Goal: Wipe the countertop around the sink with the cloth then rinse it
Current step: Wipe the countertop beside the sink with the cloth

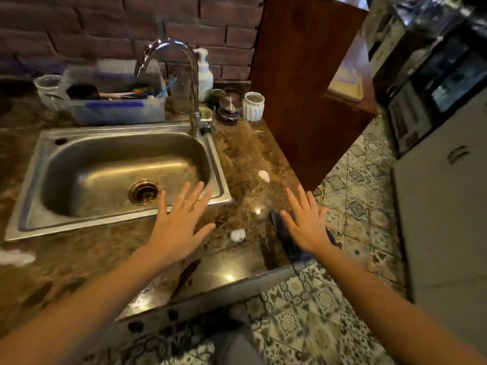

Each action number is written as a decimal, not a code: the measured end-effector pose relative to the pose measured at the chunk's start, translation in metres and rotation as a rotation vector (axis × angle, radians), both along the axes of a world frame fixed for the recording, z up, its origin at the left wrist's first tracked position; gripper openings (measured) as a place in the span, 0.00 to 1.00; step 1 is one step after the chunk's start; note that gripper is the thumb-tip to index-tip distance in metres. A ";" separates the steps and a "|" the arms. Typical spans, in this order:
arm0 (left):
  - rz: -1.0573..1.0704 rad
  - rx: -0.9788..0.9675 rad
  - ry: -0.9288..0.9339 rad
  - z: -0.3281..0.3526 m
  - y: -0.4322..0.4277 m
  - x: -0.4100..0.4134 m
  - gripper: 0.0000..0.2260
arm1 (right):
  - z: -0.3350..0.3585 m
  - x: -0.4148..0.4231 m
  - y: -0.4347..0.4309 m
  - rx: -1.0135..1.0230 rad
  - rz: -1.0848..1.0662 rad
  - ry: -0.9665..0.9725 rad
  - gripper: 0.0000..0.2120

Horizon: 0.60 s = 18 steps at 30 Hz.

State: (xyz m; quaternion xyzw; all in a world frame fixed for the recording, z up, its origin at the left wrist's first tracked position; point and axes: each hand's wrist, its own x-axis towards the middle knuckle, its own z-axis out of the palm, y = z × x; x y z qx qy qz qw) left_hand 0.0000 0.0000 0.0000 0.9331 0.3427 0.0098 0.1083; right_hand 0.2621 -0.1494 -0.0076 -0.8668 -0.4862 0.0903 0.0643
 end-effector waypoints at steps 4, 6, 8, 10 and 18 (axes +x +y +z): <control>0.100 -0.046 0.015 -0.019 0.014 0.010 0.31 | -0.031 0.025 -0.006 -0.032 -0.136 0.121 0.30; 0.126 -0.070 0.033 -0.024 0.026 0.025 0.31 | -0.051 0.038 -0.001 -0.005 -0.260 0.215 0.31; 0.141 -0.098 0.059 -0.031 0.031 0.048 0.31 | -0.069 0.047 0.003 -0.031 -0.385 0.288 0.33; 0.155 -0.144 0.078 -0.044 0.036 0.075 0.31 | -0.086 0.050 0.007 -0.059 -0.483 0.298 0.35; 0.330 -0.269 0.148 -0.107 0.071 0.137 0.31 | -0.121 0.081 0.058 -0.089 -0.316 0.049 0.36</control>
